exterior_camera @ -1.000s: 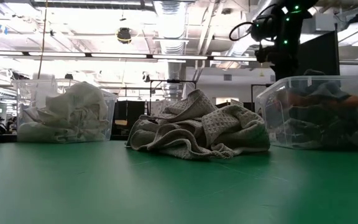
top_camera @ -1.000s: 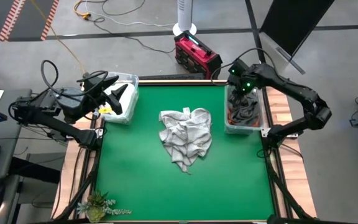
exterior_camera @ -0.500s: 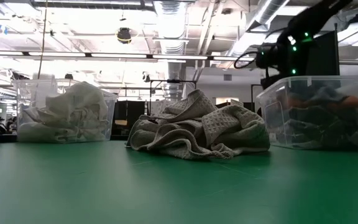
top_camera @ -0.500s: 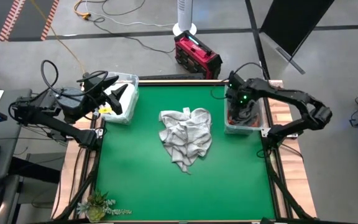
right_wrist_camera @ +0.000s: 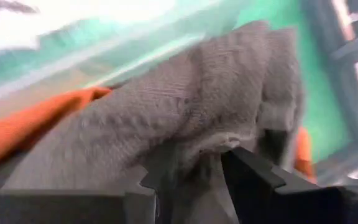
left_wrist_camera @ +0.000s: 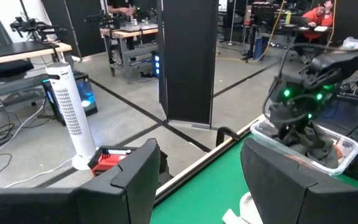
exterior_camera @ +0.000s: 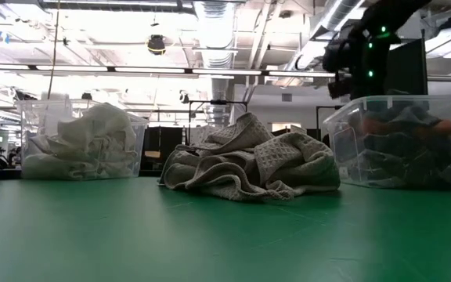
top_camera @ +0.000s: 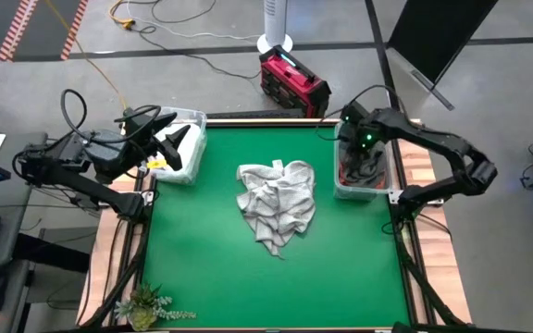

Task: Sort towels by color in basket
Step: Put the gray towel into the right transparent bin, then put the light gray towel into the left transparent bin

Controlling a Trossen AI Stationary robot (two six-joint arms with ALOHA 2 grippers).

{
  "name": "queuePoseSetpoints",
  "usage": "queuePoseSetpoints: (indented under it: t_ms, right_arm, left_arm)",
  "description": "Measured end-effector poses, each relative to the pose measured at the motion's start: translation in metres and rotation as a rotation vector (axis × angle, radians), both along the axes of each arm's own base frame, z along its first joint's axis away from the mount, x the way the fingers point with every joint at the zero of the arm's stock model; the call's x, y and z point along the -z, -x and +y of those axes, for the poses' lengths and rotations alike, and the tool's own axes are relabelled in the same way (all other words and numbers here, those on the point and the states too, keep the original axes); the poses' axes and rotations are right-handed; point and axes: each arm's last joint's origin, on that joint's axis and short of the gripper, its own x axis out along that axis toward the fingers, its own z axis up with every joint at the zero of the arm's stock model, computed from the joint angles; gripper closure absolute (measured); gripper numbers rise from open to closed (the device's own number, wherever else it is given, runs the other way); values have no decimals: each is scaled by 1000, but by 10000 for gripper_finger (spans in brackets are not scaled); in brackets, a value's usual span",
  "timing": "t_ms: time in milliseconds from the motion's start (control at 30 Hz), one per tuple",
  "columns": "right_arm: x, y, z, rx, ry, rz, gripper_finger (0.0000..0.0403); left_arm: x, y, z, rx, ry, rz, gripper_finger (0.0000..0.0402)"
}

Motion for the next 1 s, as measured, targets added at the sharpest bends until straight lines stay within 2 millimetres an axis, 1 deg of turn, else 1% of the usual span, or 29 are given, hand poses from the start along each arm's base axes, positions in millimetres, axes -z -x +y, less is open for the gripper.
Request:
queuePoseSetpoints:
  t_ms: [167, 367, 467, 600, 700, 800, 900, 1000]
  right_arm:
    - [-33, 3, 0, 11, 53, -43, 245]
    - [-70, 7, 2, 18, 151, -140, 245]
    - [-82, 7, 6, -4, 185, -218, 245]
    - [-94, -1, 17, -79, 198, -350, 245]
    - [-98, -15, 28, -184, 165, -449, 245]
    - [-98, -34, 41, -315, 114, -532, 245]
    - [-92, -59, 58, -439, 74, -567, 245]
    - [-82, -84, 73, -510, 36, -573, 245]
  left_arm:
    - [0, 0, 0, 0, 0, -1, 187]
    - [0, 0, 0, 0, 0, 0, 187]
    - [0, 0, 0, 0, 0, 0, 187]
    - [0, 0, 0, -1, 7, -7, 187]
    - [0, 0, 0, -3, 18, -18, 187]
    - [2, -4, -1, -4, 14, 1, 187]
    - [4, -9, -2, -4, 14, 16, 187]
    - [6, -11, -3, -5, 16, 25, 187]
